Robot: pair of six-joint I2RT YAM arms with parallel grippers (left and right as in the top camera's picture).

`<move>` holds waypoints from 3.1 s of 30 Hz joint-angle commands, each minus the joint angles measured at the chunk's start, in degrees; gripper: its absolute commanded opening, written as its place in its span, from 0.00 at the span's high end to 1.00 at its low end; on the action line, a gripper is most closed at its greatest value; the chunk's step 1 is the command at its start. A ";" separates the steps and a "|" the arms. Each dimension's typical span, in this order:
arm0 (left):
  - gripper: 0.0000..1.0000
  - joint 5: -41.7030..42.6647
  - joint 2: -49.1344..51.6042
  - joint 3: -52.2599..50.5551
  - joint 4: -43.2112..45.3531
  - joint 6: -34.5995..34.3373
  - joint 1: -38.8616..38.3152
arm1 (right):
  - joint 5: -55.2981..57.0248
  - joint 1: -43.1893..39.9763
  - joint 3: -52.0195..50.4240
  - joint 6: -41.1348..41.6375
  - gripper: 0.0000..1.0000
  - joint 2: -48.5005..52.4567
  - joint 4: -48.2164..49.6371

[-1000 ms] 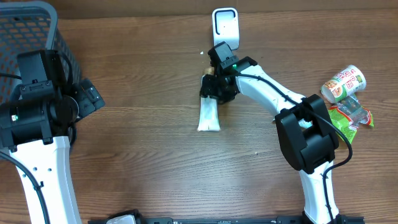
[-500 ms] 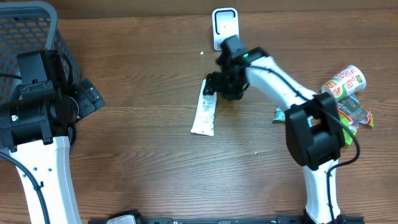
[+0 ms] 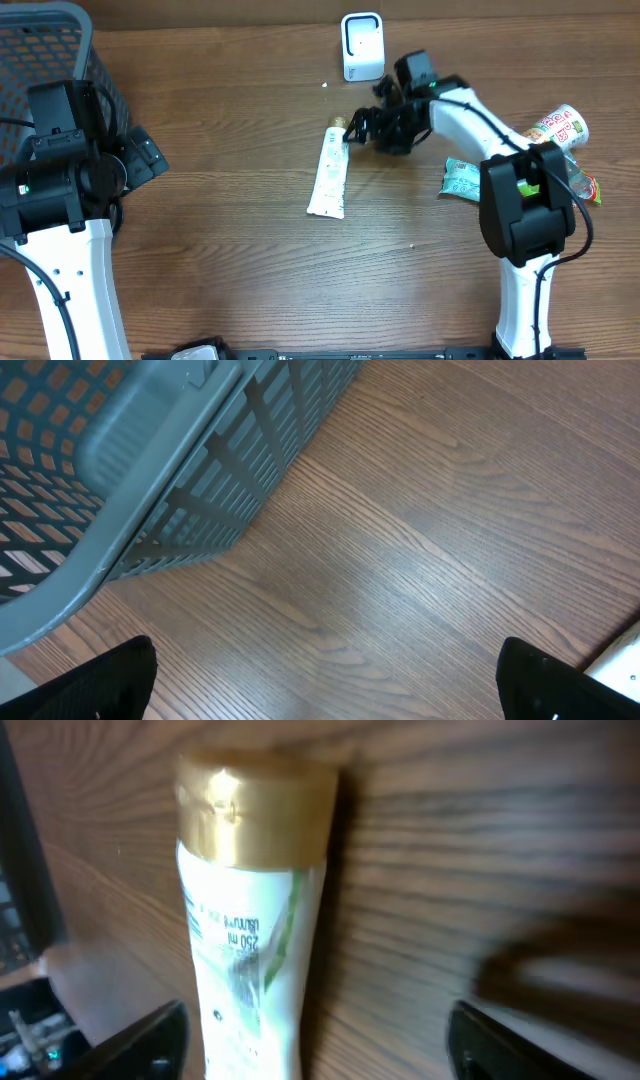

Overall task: Scan the item barcode
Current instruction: 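Raise the bottle and hold its label against the scanner window, then press the white bottle's label against the scanner window with the right gripper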

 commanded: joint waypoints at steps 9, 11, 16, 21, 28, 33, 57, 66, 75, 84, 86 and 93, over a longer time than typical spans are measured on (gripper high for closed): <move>0.00 0.04 -0.22 -0.04 0.17 -0.81 0.17 | -8.37 2.62 -14.16 10.12 0.39 -1.64 17.70; 0.00 0.04 -0.22 -0.04 0.17 -0.81 0.17 | -8.37 2.84 -15.82 12.74 0.44 -1.33 20.13; 0.00 0.04 -0.22 -0.04 0.17 -0.83 0.17 | -8.35 2.82 -17.79 15.56 0.54 -1.09 23.47; 0.00 0.04 -0.22 -0.04 0.17 -0.83 0.17 | -7.23 3.19 -17.81 15.67 0.55 -0.96 26.45; 0.00 0.04 -0.22 -0.04 0.17 -0.83 0.17 | -5.38 4.04 -17.81 15.82 0.93 -0.85 27.65; 0.00 0.04 -0.22 -0.04 0.17 -0.83 0.17 | -9.60 3.34 -17.73 15.39 0.96 -1.40 28.26; 0.00 0.04 -0.22 -0.04 0.17 -0.81 0.17 | -29.73 -5.42 -17.68 -8.72 0.96 -31.15 16.63; 0.00 0.04 -0.22 -0.04 0.17 -0.81 0.17 | -28.46 -5.40 -17.68 -8.74 0.96 -34.16 13.64; 0.00 0.04 -0.22 -0.04 0.17 -0.83 0.17 | -25.29 -5.27 -11.76 -13.99 0.96 -34.38 3.72; 0.00 0.04 -0.22 -0.04 0.17 -0.83 0.17 | -9.57 -2.01 3.98 -25.05 0.96 -34.38 -16.04; 0.00 0.04 -0.22 -0.04 0.17 -0.83 0.17 | -6.60 -0.74 6.34 -26.32 0.96 -34.38 -17.88; 0.00 0.04 -0.22 -0.04 0.17 -0.81 0.17 | 7.48 3.96 7.45 -26.18 0.96 -34.36 -15.52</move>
